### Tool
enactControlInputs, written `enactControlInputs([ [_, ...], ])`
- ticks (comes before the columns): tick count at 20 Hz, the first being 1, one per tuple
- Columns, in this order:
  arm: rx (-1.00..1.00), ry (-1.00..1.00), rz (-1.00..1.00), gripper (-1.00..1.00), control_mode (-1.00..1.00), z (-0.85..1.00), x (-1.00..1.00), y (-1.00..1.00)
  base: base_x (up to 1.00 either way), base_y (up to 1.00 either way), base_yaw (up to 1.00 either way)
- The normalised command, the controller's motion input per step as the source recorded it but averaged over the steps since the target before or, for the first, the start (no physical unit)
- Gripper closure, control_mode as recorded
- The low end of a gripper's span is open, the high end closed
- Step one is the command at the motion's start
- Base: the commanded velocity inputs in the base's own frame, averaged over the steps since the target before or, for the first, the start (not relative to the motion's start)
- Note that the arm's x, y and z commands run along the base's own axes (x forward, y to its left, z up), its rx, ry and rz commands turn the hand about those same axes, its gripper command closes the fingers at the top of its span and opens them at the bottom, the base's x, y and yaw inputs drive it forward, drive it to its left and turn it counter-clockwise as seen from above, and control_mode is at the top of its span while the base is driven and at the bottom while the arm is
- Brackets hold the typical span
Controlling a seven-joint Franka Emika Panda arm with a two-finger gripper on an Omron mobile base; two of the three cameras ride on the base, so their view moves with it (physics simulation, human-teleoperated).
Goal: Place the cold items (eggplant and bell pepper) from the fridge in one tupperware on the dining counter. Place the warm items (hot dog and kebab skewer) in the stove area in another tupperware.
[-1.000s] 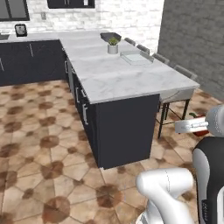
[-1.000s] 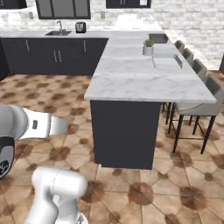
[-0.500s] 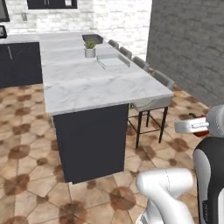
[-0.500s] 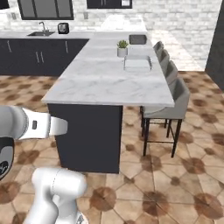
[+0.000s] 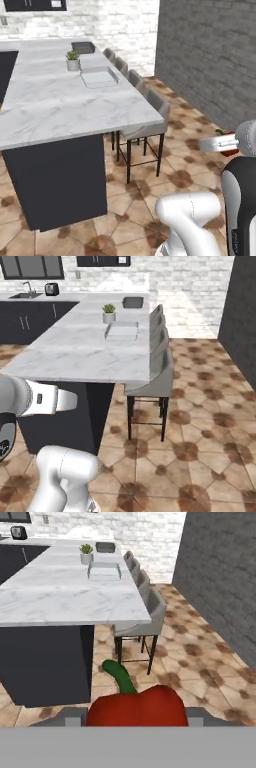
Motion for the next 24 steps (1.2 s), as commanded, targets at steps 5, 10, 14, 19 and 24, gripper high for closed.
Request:
enactControlInputs([
  [5, 0.0, 0.0, 0.0, 1.0, 1.0, 0.0, 0.0, 0.0, 0.59, -1.0, 0.0],
  [10, 0.0, 0.0, 0.0, 1.0, 1.0, 0.0, 0.0, 0.0, 0.69, -1.0, 0.0],
  [14, 0.0, 0.0, 0.0, 1.0, 1.0, 0.0, 0.0, 0.0, 0.85, -0.99, 0.07],
  [19, 0.0, 0.0, 0.0, 1.0, 1.0, 0.0, 0.0, 0.0, 0.94, -0.88, 0.14],
  [24, 0.0, 0.0, 0.0, 1.0, 1.0, 0.0, 0.0, 0.0, 1.0, -0.73, 0.21],
])
